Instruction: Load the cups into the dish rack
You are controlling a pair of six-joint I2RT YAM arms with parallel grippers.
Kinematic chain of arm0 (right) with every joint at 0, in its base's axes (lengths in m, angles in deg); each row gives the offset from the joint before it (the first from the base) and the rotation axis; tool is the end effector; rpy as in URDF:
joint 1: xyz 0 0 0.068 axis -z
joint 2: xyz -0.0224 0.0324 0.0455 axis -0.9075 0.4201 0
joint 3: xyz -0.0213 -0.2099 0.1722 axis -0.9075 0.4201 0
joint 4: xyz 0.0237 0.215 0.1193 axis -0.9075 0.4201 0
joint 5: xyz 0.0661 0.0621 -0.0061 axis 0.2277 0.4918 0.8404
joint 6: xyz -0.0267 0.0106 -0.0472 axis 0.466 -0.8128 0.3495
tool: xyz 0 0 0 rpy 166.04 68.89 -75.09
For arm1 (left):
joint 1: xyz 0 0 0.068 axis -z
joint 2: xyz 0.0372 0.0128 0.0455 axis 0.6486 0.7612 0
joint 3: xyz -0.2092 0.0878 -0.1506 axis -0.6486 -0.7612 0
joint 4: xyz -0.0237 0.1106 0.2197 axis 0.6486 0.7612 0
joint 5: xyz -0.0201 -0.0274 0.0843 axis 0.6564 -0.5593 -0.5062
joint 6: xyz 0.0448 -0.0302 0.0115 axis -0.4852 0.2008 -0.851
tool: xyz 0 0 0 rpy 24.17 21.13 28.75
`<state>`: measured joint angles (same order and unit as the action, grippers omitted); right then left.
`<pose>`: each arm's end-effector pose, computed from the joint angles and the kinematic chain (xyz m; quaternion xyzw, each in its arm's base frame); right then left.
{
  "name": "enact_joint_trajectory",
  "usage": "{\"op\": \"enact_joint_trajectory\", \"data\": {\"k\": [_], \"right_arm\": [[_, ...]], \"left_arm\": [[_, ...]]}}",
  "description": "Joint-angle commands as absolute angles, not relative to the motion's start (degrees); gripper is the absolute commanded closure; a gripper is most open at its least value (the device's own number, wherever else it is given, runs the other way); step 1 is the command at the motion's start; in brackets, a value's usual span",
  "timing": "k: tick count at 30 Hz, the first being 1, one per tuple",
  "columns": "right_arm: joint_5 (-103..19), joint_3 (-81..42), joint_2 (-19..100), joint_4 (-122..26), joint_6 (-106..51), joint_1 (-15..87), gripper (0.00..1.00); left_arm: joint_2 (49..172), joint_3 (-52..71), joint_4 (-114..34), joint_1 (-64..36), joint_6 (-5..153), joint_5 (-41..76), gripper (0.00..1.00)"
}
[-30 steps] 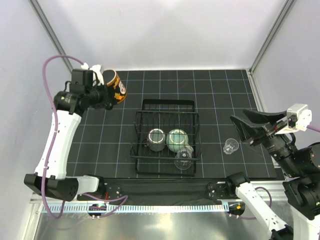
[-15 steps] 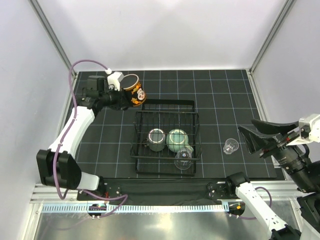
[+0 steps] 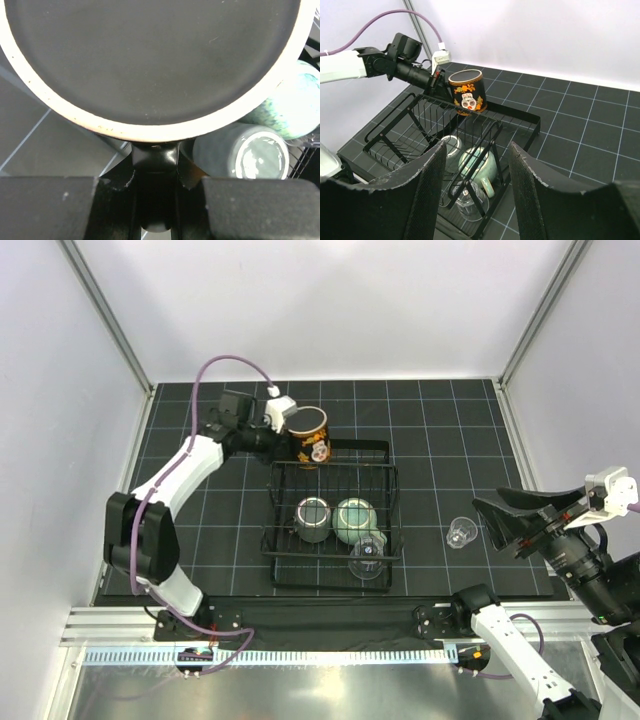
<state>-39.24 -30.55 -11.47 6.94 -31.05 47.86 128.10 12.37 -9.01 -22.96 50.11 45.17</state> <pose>-0.0272 -0.0013 0.4728 -0.1097 0.6846 0.2325 0.6821 0.3204 -0.1240 0.2856 0.3338 0.8280 -0.3029 0.3335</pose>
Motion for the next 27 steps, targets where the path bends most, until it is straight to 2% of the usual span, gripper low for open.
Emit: {"op": "enact_joint_trajectory", "data": {"k": [1,13,27], "right_arm": [[-39.6,-31.7,-11.7,7.4,-31.1,47.8,0.46],[-38.9,-30.0,-12.9,6.9,-28.4,47.8,0.46],[-39.6,-27.6,-15.6,7.5,-28.7,47.8,0.46]], "left_arm": [[128.1,16.9,-15.0,-21.3,45.6,51.0,1.0],[134.7,18.1,-12.6,-17.1,41.0,50.6,1.0],[136.8,13.6,-17.1,-14.8,42.7,40.7,1.0]]}}
